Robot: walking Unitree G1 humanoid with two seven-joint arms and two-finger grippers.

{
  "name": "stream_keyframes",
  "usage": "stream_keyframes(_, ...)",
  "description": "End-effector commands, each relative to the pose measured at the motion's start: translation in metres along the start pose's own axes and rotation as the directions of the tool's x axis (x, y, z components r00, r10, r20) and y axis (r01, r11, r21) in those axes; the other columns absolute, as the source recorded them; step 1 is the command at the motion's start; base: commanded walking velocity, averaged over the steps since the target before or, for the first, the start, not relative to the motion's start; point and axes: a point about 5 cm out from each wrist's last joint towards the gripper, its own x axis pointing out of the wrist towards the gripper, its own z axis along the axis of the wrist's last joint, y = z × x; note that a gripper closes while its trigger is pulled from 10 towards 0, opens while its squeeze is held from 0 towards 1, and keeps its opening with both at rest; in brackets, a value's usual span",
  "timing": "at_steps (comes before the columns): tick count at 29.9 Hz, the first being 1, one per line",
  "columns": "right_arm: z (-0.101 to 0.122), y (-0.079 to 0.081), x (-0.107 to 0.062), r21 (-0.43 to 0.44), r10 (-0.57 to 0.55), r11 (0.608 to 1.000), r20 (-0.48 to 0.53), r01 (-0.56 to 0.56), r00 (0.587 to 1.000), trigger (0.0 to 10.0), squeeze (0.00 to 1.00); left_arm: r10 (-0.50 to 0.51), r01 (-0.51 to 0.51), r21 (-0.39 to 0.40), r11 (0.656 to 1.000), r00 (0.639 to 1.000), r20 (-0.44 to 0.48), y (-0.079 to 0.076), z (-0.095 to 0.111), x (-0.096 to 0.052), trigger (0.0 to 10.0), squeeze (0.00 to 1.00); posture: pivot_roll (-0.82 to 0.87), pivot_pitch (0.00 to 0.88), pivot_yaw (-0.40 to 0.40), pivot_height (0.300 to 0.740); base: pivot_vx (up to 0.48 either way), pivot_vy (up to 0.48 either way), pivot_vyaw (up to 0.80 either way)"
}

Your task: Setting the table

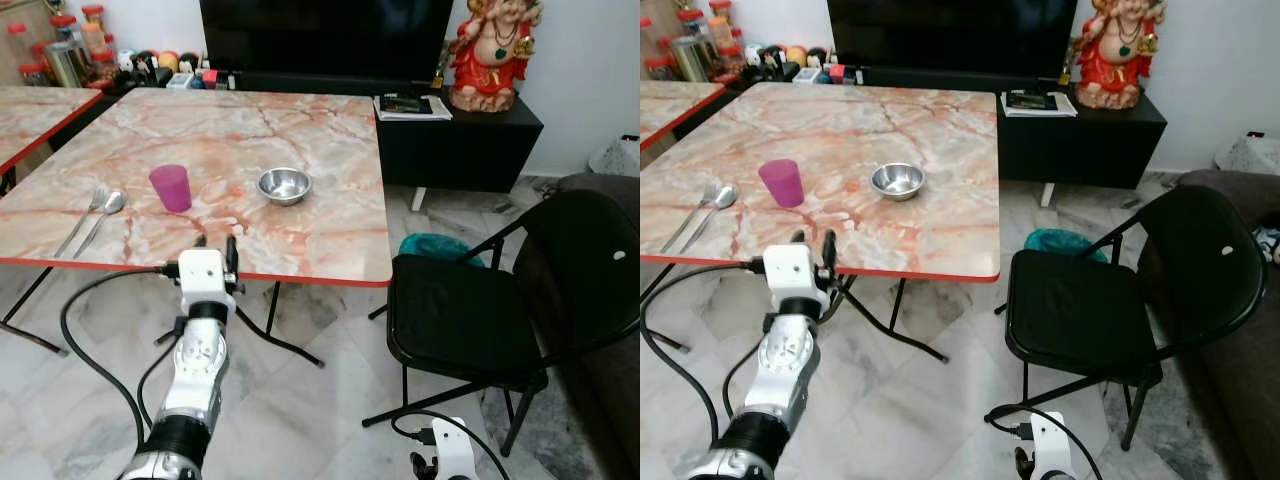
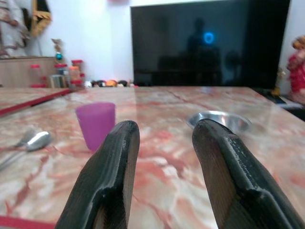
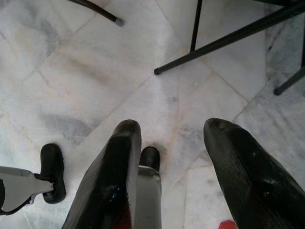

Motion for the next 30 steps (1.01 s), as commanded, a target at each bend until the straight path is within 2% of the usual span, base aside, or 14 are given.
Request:
stream_keyframes(1, 0.003, -0.002, 0.0, 0.008, -0.009, 1.0, 0.008, 0.009, 1.0, 10.0, 0.0, 0.004, -0.004, -0.002, 1.0, 1.0, -0.014, 0.001, 0.001, 0.005, 10.0, 0.0, -0.05, 0.0, -0.049, 0.74, 0.322, 0.0, 0.0)
stream_keyframes(8, 0.003, -0.006, 0.0, 0.015, -0.023, 1.0, 0.011, 0.023, 1.0, 10.0, 0.0, 0.037, -0.038, -0.013, 0.999, 0.999, -0.006, 0.009, 0.006, 0.01, 10.0, 0.0, -0.05, 0.0, -0.049, 0.74, 0.327, 0.0, 0.0)
stream_keyframes(30, 0.007, -0.004, 0.001, 0.047, -0.031, 0.998, 0.023, 0.029, 0.999, 10.0, 0.0, 0.009, -0.008, -0.033, 0.999, 1.0, 0.028, 0.002, 0.02, 0.021, 10.0, 0.0, -0.05, 0.0, -0.051, 0.74, 0.395, 0.0, 0.0)
